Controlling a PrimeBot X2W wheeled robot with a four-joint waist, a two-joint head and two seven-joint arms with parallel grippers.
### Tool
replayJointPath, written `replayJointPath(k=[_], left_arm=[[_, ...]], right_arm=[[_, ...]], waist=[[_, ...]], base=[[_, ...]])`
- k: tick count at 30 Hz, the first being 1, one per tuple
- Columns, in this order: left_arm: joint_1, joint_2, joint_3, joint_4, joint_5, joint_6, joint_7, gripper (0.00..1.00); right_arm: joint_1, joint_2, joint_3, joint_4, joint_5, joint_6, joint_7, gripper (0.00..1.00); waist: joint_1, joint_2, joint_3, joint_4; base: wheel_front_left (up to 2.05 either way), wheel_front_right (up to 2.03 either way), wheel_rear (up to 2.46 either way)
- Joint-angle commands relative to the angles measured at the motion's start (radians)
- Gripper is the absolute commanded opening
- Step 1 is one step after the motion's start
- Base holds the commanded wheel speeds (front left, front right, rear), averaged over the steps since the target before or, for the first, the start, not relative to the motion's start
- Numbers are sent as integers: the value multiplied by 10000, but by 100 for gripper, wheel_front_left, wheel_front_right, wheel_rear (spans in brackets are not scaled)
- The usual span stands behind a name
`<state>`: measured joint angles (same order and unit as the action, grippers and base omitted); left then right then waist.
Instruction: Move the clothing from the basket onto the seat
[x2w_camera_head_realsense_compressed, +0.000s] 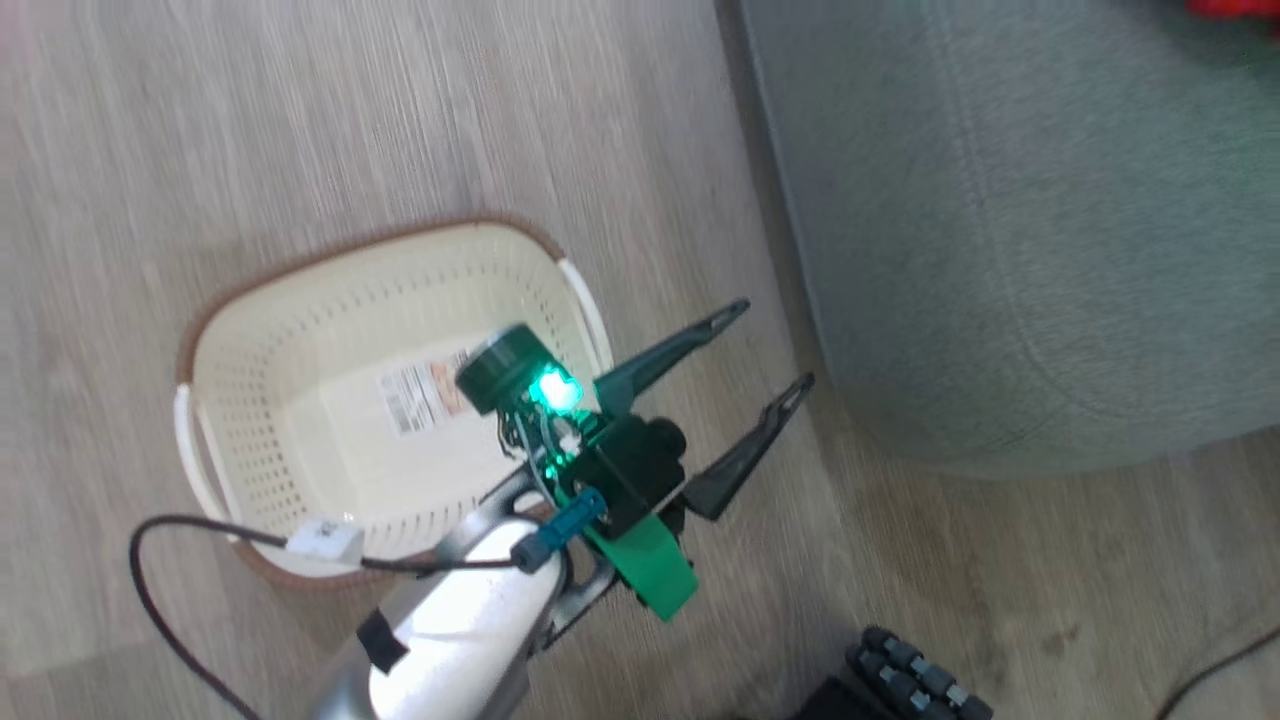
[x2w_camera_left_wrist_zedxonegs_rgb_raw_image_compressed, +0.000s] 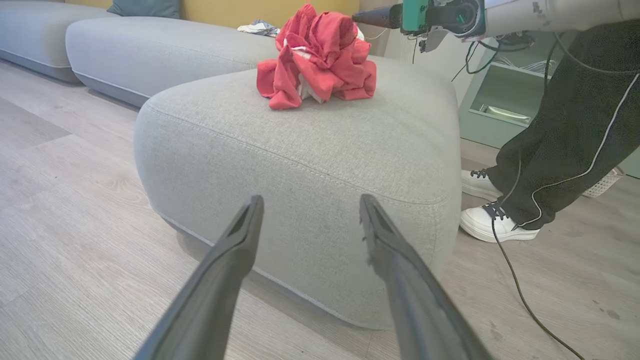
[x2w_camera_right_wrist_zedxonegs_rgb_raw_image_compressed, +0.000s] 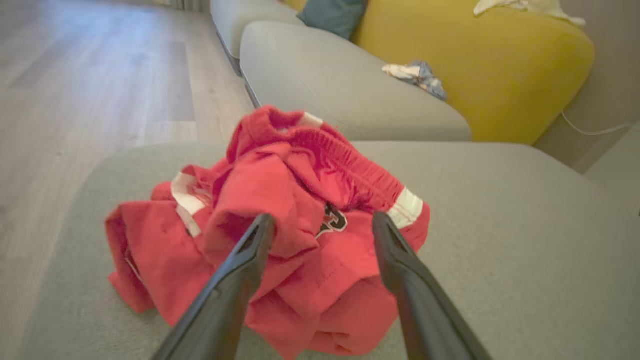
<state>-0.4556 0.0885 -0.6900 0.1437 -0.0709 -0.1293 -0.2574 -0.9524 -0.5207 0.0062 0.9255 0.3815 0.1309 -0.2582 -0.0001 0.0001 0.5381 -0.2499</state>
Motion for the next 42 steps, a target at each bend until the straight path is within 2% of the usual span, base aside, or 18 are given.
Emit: replayJointPath(k=[1,12,17,23,33,42], left_arm=[[193,-152,249,-301,-79,-9,-44,100],[1365,-356,1055,-418,-320,150,-44,100],[1858,-377,1826,-705,-542,543,-44,100],[2191,-380,2393,-870,-680,844,-44,100],[2684,-381,3098,-911,-887,1246,-44,100],[3080,-382,3789,-854,-1299,1695,-44,100]], right_arm=[[456,-395,169,-589,114,-2,-36,100],[2762,-328,950,-5182,1207,-2,-36,100],[3966,34,1159,-6937,1502,-2,-36,100],[5039,549,1234,-7712,1922,-2,-36,100],[6243,1426,1553,-7999,2131,-2,-36,100],[7391,2568,862,-8236,1745,-2,-36,100]], waist=[[1,-1,-686,-71],[1,-1,-2455,132],[1,-1,-3179,560],[1,-1,-3681,1300],[1,-1,-4289,2558],[1,-1,-4657,3640]], base=[[0,0,0],[0,0,0],[0,0,0],[0,0,0],[0,0,0],[0,0,0]])
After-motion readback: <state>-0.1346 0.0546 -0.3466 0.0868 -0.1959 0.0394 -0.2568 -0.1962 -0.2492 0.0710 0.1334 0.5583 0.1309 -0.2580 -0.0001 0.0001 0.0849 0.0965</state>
